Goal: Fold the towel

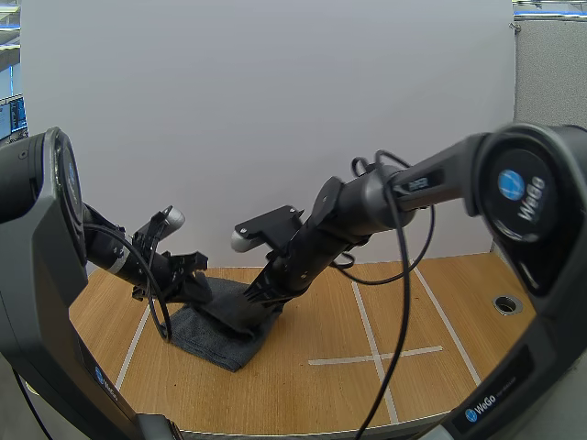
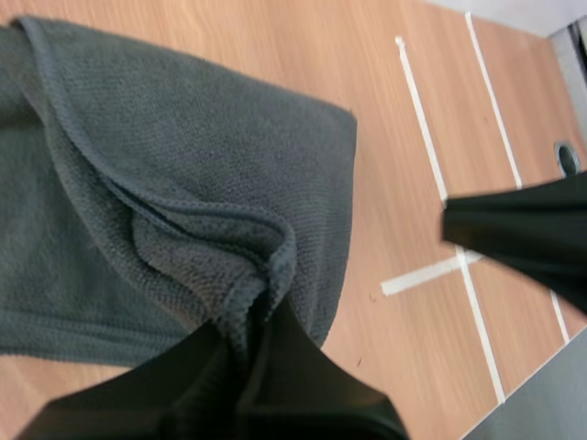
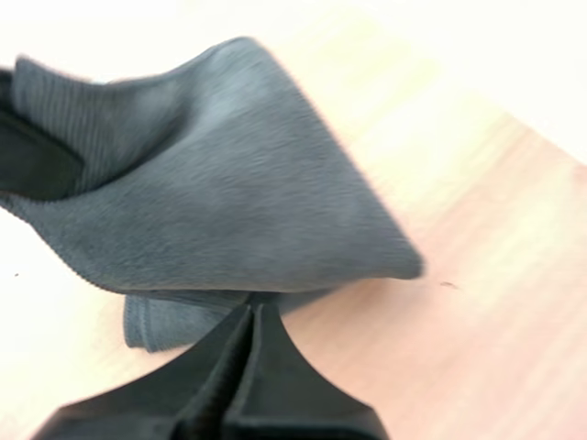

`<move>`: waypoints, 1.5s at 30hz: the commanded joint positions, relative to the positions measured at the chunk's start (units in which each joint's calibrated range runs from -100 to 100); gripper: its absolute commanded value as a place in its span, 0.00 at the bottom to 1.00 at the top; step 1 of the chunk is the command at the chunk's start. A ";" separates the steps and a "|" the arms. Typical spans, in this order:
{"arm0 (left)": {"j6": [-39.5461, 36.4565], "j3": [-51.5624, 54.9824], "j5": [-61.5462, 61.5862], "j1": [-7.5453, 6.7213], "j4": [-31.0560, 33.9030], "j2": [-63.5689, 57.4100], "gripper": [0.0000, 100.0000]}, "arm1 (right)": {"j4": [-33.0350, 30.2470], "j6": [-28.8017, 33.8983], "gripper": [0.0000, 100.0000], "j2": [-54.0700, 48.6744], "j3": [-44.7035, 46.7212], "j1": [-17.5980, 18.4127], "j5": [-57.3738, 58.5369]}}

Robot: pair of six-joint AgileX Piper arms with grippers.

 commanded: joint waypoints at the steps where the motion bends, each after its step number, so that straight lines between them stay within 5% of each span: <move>1: 3.01 4.19 0.92 -0.19 3.45 1.13 0.00 | -6.06 0.72 0.00 -9.32 0.19 -3.91 8.72; 21: 11.24 6.30 -11.99 0.11 0.06 14.76 0.00 | -5.11 -1.28 0.00 -2.36 0.19 -4.73 0.64; 27: 13.53 4.16 -11.99 2.18 -3.58 14.76 0.00 | 2.10 -7.37 0.00 0.68 0.19 -4.73 0.63; 32: 15.03 3.79 -13.18 2.43 -3.99 15.88 0.00 | 12.25 -15.02 0.00 0.83 -0.10 -4.39 0.79; 45: 19.11 3.62 -17.00 2.43 -10.68 20.37 0.00 | 13.14 -15.37 0.00 1.57 -3.48 -1.43 -3.08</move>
